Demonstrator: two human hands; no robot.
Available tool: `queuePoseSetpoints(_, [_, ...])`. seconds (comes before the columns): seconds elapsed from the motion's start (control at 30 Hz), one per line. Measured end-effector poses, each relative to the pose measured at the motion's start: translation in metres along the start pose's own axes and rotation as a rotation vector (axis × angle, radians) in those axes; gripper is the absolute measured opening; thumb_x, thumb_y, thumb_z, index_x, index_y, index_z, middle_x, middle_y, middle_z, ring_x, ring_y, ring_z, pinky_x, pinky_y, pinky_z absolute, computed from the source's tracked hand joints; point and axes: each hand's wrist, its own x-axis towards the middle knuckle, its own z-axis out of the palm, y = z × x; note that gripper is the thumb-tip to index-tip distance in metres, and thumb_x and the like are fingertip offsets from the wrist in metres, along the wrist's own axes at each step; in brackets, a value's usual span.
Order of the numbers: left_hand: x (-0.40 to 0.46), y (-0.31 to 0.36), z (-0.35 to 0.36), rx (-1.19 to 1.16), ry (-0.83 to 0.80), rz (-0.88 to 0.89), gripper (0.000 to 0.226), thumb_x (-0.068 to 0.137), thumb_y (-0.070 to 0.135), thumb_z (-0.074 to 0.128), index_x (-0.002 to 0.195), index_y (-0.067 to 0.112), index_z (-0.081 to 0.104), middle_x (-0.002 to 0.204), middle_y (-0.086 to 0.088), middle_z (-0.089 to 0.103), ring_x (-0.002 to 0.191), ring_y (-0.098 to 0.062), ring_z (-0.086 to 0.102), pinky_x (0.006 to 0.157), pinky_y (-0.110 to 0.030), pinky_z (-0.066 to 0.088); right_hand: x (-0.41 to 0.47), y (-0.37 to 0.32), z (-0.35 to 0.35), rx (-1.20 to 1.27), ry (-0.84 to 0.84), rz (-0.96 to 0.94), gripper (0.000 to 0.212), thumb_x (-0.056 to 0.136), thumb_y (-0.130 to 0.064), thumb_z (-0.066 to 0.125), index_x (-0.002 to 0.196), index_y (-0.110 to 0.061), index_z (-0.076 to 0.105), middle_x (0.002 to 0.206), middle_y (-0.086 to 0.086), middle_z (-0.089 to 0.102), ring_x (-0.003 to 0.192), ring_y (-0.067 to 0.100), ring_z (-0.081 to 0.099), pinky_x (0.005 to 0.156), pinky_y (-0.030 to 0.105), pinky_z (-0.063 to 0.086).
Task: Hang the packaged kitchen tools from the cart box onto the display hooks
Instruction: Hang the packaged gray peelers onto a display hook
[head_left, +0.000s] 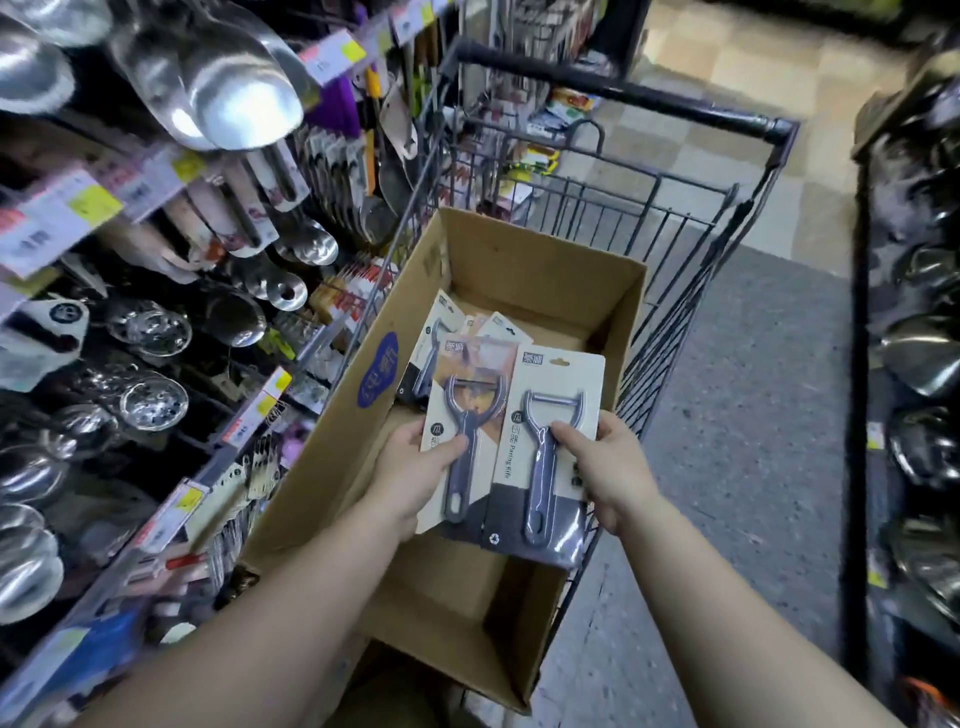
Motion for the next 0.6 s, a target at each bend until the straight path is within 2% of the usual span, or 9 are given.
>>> queuePoseSetpoints(0.13, [-0.037,0.004,-0.009,-0.036,0.035,-0.003,0.009,0.090,0.007,0.073,0.097,0.010,0.069,0.099,-0.014,0.077,0.094,-0.034,0.074,0.090,-0.053,0.058,-0.024,-0.008,-0.002,-0.066,-0.058,-0.095,0.024,0.091,-0.014,0.068,0.114,-0.017,0.062,0.101,0.004,0.075,0.077,0.019,0.071,0.052,0.025,0.050])
queuePoseSetpoints(0.23, [-0.059,0.008,-0.020,-0.053,0.077,0.012,0.010,0.089,0.007,0.073,0.095,0.011,0.067,0.101,-0.015,0.077,0.095,-0.036,0.073,0.090,-0.055,0.057,-0.036,-0.017,0.004,-0.129,-0.101,-0.148,0.032,0.088,-0.021,0.071,0.118,-0.019,0.061,0.102,0.004,0.074,0.076,0.020,0.068,0.054,0.026,0.048])
queuePoseSetpoints(0.3, [-0.072,0.012,-0.031,-0.068,0.117,0.037,0.012,0.089,0.007,0.074,0.095,0.011,0.064,0.100,-0.016,0.076,0.095,-0.037,0.073,0.090,-0.056,0.057,-0.042,-0.027,0.014,-0.157,-0.146,-0.200,0.031,0.089,-0.019,0.070,0.119,-0.021,0.062,0.105,0.005,0.074,0.068,0.014,0.064,0.051,0.024,0.046])
queuePoseSetpoints(0.33, [-0.077,0.014,-0.038,-0.079,0.138,0.045,0.014,0.089,0.008,0.075,0.098,0.010,0.063,0.101,-0.015,0.076,0.096,-0.037,0.073,0.090,-0.057,0.057,-0.045,-0.031,0.021,-0.166,-0.163,-0.228,0.029,0.089,-0.018,0.070,0.117,-0.023,0.062,0.107,0.005,0.073,0.068,0.014,0.064,0.052,0.025,0.049])
queuePoseSetpoints(0.4, [-0.087,0.017,-0.055,-0.099,0.181,0.073,0.024,0.087,0.015,0.078,0.106,0.012,0.063,0.104,-0.012,0.076,0.097,-0.034,0.073,0.090,-0.056,0.057,-0.050,-0.040,0.038,-0.196,-0.197,-0.265,0.023,0.088,-0.019,0.072,0.106,-0.030,0.063,0.108,0.002,0.072,0.081,0.020,0.069,0.068,0.037,0.059])
queuePoseSetpoints(0.43, [-0.092,0.018,-0.064,-0.105,0.201,0.093,0.029,0.085,0.019,0.079,0.109,0.014,0.063,0.105,-0.010,0.076,0.098,-0.033,0.073,0.091,-0.056,0.057,-0.052,-0.044,0.047,-0.215,-0.223,-0.277,0.021,0.088,-0.020,0.072,0.100,-0.033,0.062,0.107,0.000,0.072,0.086,0.021,0.070,0.075,0.040,0.059])
queuePoseSetpoints(0.5, [-0.099,0.017,-0.084,-0.141,0.249,0.121,0.032,0.084,0.022,0.080,0.110,0.015,0.063,0.106,-0.008,0.076,0.100,-0.032,0.072,0.093,-0.056,0.056,-0.058,-0.050,0.070,-0.212,-0.293,-0.298,0.021,0.088,-0.021,0.072,0.100,-0.034,0.061,0.103,-0.001,0.072,0.080,0.018,0.069,0.066,0.033,0.055])
queuePoseSetpoints(0.57, [-0.109,0.015,-0.105,-0.201,0.303,0.138,0.025,0.088,0.016,0.077,0.108,0.012,0.064,0.104,-0.010,0.077,0.097,-0.032,0.073,0.091,-0.056,0.057,-0.067,-0.054,0.095,-0.221,-0.350,-0.302,0.026,0.090,-0.019,0.071,0.111,-0.028,0.060,0.099,0.003,0.072,0.061,0.010,0.066,0.048,0.024,0.048])
queuePoseSetpoints(0.6, [-0.114,0.013,-0.117,-0.228,0.329,0.139,0.024,0.088,0.015,0.076,0.109,0.010,0.064,0.102,-0.011,0.077,0.096,-0.032,0.074,0.090,-0.056,0.057,-0.074,-0.056,0.109,-0.213,-0.378,-0.310,0.029,0.091,-0.016,0.070,0.116,-0.023,0.058,0.098,0.003,0.072,0.057,0.006,0.066,0.044,0.021,0.047])
